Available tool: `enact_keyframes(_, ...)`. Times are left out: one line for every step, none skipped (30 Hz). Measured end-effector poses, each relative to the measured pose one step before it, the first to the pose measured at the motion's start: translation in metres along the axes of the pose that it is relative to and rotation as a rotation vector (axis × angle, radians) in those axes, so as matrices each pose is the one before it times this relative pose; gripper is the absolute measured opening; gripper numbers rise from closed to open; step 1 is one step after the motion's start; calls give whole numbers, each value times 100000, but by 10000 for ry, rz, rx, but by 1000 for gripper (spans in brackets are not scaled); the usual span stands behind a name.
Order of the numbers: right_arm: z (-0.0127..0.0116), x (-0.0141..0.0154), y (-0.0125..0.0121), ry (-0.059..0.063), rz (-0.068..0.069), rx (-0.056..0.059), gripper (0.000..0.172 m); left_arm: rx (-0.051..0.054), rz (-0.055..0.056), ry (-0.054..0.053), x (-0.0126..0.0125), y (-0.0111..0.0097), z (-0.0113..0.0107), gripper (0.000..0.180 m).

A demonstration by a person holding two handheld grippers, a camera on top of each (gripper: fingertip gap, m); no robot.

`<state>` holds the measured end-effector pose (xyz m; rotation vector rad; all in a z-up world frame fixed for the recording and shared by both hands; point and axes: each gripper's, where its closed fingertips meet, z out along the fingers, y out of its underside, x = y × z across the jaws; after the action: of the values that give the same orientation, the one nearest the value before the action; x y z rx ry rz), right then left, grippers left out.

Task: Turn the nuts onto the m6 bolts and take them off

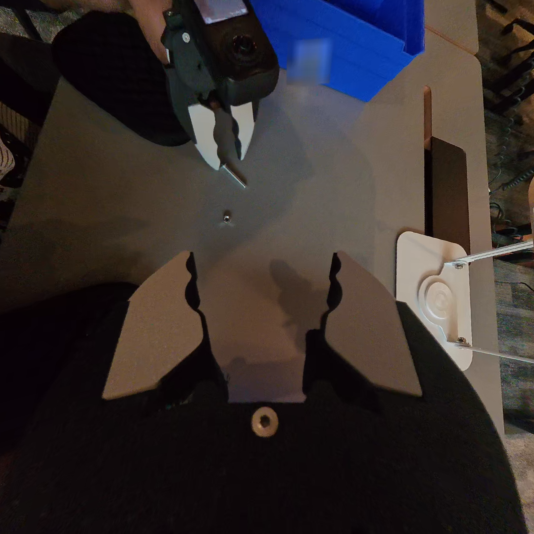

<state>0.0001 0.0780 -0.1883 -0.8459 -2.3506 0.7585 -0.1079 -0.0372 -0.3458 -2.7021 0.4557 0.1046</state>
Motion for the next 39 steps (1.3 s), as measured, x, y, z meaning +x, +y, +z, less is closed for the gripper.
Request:
enact_keyframes(-53, 25, 2, 22, 9, 18, 88, 47, -45, -10, 52, -179, 76, 31)
enact_keyframes(-56, 44, 17, 24, 14, 14, 88, -21, -1, -35, 12, -87, 78, 31)
enact_keyframes(-44, 33, 21, 13, 16, 12, 88, -11, -13, 18, 68, -100, 44, 32)
enact_keyframes(-37, 32, 28, 17, 11, 7, 88, -21, -30, 46, 95, -61, 29, 32)
enact_keyframes(-31, 56, 25, 32, 4, 2, 88, -33, -38, 31, 28, -12, 4, 32)
enact_keyframes(-21, 21, 4, 20, 2, 3, 88, -30, -57, 67, 52, 4, 24, 31)
enact_keyframes(-15, 21, -6, 15, -7, 11, 88, -24, -73, 172, 198, 19, 27, 26)
enact_keyframes(-20, 34, -16, 23, -7, 14, 88, -17, -69, 288, 354, 1, 40, 20)
enact_keyframes(-6, 4, -16, 7, 1, 10, 88, -13, -63, 261, 302, -6, 33, 15)
enact_keyframes(-2, 9, -17, 9, -2, 3, 88, -10, -66, 168, 147, 11, 29, 13)
enact_keyframes(-6, 27, -6, 38, -7, 1, 88, -1, -84, 138, 82, 3, 12, 12)
enact_keyframes(-24, 41, -3, 52, -15, -9, 88, 26, -68, 84, 12, -2, 7, 11)
enact_keyframes(-22, 21, 14, 37, -20, -17, 88, 55, -41, 42, -39, -2, 1, 11)
enact_keyframes(-31, -31, -6, 13, -14, -5, 88, 65, -59, 30, -38, -10, -6, 10)
enact_keyframes(-46, -15, -54, 6, -11, 22, 87, 71, -17, 12, -36, -6, -7, 10)
enact_keyframes(-41, -20, -111, 6, -15, 53, 86, 87, 48, -3, -25, -14, 10, 10)
enact_keyframes(-54, 20, -143, 18, -16, 72, 83, 131, 53, 21, -7, -49, 8, 10)
enact_keyframes(-59, 26, -162, 12, 3, 83, 82, 204, -2, 72, -23, -77, 14, 9)
enact_keyframes(-54, -15, -152, -19, 18, 89, 80, 284, -76, 87, -69, -134, 37, 9)
enact_keyframes(-30, -24, -132, -23, 9, 81, 80, 328, -107, 94, -87, -177, 1, 9)
enact_keyframes(-17, 39, -127, 14, -17, 74, 80, 422, -95, 94, -104, -325, -89, 9)
enact_keyframes(-18, 50, -155, 22, -22, 93, 80, 561, -72, 89, -96, -572, -217, 9)
enact_keyframes(-10, 26, -218, -4, -4, 127, 80, 638, -103, 56, -157, -792, -345, 9)
enact_keyframes(-13, 54, -289, 4, 10, 168, 80, 799, -23, -13, -226, -1123, -472, 9)
enact_keyframes(-6, 135, -332, 42, 34, 189, 79, 1016, 89, -47, -231, -1532, -563, 9)
enact_keyframes(0, 269, -392, 120, 65, 218, 79, 1145, 89, -36, -176, -1798, -586, 9)
enact_keyframes(22, 356, -487, 156, 99, 263, 78, 1123, 40, 44, -25, -1851, -492, 9)
enact_keyframes(60, 328, -586, 131, 125, 311, 77, 1041, 56, 130, 151, -1744, -323, 9)
enact_keyframes(109, 275, -643, 91, 177, 339, 77, 876, 93, 158, 265, -1487, -138, 9)
enact_keyframes(172, 190, -717, 26, 222, 370, 76, 678, 135, 155, 311, -1135, 18, 9)
enact_keyframes(261, 56, -706, -33, 228, 357, 76, 489, 174, 205, 386, -776, 164, 9)
enact_keyframes(303, -24, -573, -32, 208, 289, 76, 330, 156, 197, 347, -499, 236, 9)
enact_keyframes(309, -99, -361, -28, 169, 184, 77, 214, 125, 266, 426, -314, 264, 9)
enact_keyframes(272, -137, -226, -11, 134, 139, 77, 229, 80, 337, 506, -299, 251, 9)
enact_keyframes(219, -189, -245, -26, 160, 192, 78, 318, 30, 350, 513, -393, 196, 9)
enact_keyframes(185, -135, -280, 24, 239, 295, 77, 372, -12, 387, 559, -429, 127, 9)
enact_keyframes(160, -44, -273, 95, 361, 402, 76, 398, -24, 417, 591, -423, 39, 9)
enact_keyframes(125, -126, -49, 46, 458, 397, 74, 408, -8, 316, 477, -385, -43, 9)
enact_keyframes(90, -124, 123, 79, 485, 419, 73, 367, 15, 260, 398, -304, -110, 9)
